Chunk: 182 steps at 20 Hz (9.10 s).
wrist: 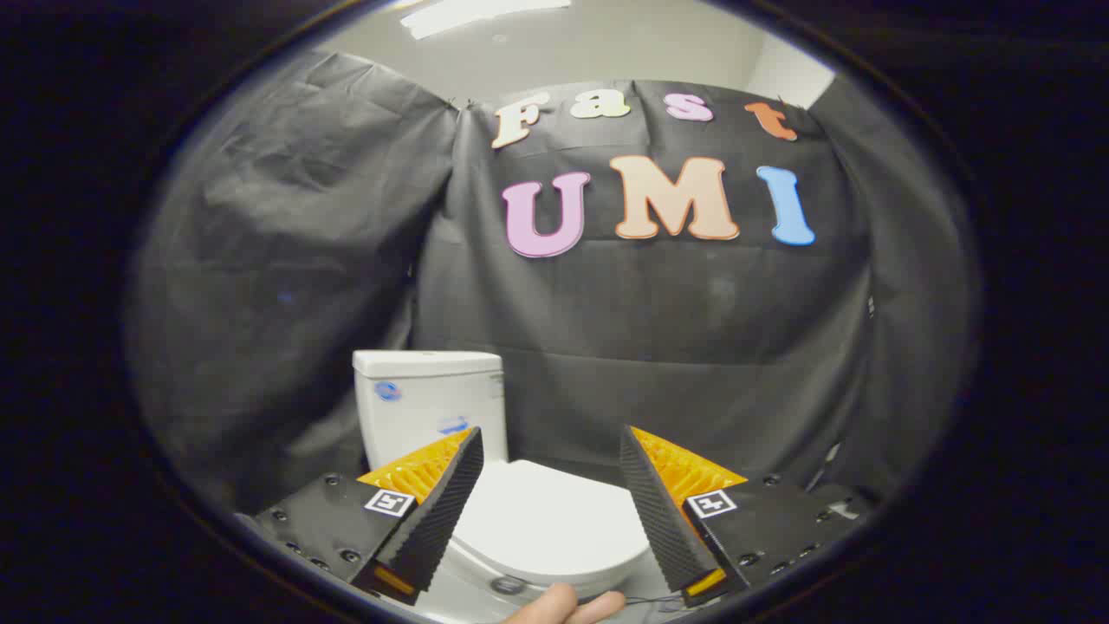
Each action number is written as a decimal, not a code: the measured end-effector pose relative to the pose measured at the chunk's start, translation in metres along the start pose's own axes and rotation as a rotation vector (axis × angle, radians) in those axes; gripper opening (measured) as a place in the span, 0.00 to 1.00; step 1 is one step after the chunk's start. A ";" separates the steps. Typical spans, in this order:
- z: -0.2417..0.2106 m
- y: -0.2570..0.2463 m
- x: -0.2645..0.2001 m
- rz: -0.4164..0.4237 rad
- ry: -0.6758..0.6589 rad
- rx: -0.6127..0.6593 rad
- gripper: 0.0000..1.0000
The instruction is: Open the toilet lid.
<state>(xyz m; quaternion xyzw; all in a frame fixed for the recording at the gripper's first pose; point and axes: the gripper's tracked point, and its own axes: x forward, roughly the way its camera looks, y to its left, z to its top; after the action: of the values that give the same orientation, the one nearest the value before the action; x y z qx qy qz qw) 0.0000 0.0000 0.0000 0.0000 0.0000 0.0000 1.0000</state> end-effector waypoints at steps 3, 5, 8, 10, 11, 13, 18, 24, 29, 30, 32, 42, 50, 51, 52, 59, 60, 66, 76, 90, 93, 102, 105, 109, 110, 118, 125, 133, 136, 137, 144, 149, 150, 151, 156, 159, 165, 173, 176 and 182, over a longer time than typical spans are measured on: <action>-0.036 0.002 0.003 -0.059 0.047 0.029 0.98; -0.051 0.009 0.003 -0.091 0.062 0.022 0.97; -0.067 0.008 0.000 -0.161 0.045 0.072 0.97; -0.077 0.009 -0.005 -0.198 0.047 0.105 0.97; -0.076 0.009 -0.008 -0.213 0.035 0.113 0.97; -0.075 0.009 -0.013 -0.234 0.010 0.126 0.97; -0.083 0.004 -0.016 -0.258 0.021 0.159 0.98; -0.091 0.001 -0.014 -0.263 0.019 0.186 0.98; -0.130 -0.006 -0.011 -0.283 0.066 0.293 0.98; -0.143 -0.009 -0.011 -0.294 0.090 0.352 0.98; -0.168 -0.013 -0.013 -0.317 0.119 0.455 0.98; -0.289 0.007 -0.034 -0.450 0.127 1.072 0.97; -0.320 0.013 -0.016 -0.439 0.085 1.297 0.69; -0.323 0.020 -0.011 -0.428 0.079 1.327 0.53; -0.311 0.014 -0.016 -0.414 0.041 1.340 0.37; -0.318 0.010 -0.002 -0.429 0.012 1.397 0.00; -0.319 0.010 -0.002 -0.437 0.021 1.403 0.00; -0.319 0.008 0.001 -0.501 0.087 1.362 0.01; -0.274 0.016 0.009 -0.556 0.089 1.228 0.01; -0.185 0.036 0.034 -0.507 0.129 0.884 0.01; -0.168 0.040 0.041 -0.502 0.127 0.856 0.01; -0.133 0.054 0.060 -0.543 0.156 0.720 0.01; -0.121 0.066 0.069 -0.549 0.141 0.674 0.01; -0.108 0.074 0.077 -0.554 0.140 0.572 0.01; -0.105 0.077 0.081 -0.544 0.142 0.544 0.01; -0.081 0.103 0.102 -0.499 0.168 0.380 0.01; -0.063 0.125 0.122 -0.452 0.173 0.313 0.01; -0.043 0.174 0.163 -0.385 0.208 0.157 0.01; -0.037 0.191 0.179 -0.352 0.196 0.146 0.01; -0.037 0.197 0.184 -0.338 0.194 0.143 0.01; -0.036 0.228 0.210 -0.285 0.211 0.118 0.01; -0.040 0.250 0.224 -0.255 0.241 0.021 0.01; -0.041 0.258 0.226 -0.240 0.244 0.028 0.01; -0.039 0.259 0.229 -0.254 0.226 0.038 0.05; -0.039 0.268 0.238 -0.293 0.239 0.022 0.08; -0.042 0.269 0.239 -0.298 0.242 -0.008 0.08; -0.042 0.281 0.229 -0.231 0.241 0.023 0.67; -0.029 0.279 0.199 -0.207 0.217 0.071 0.98; -0.027 0.276 0.191 -0.203 0.224 0.052 0.98; -0.031 0.265 0.172 -0.196 0.247 0.013 0.98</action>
<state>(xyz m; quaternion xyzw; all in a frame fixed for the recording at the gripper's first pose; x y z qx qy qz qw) 0.1718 0.2654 -0.0310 0.0066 0.1229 -0.0976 0.9876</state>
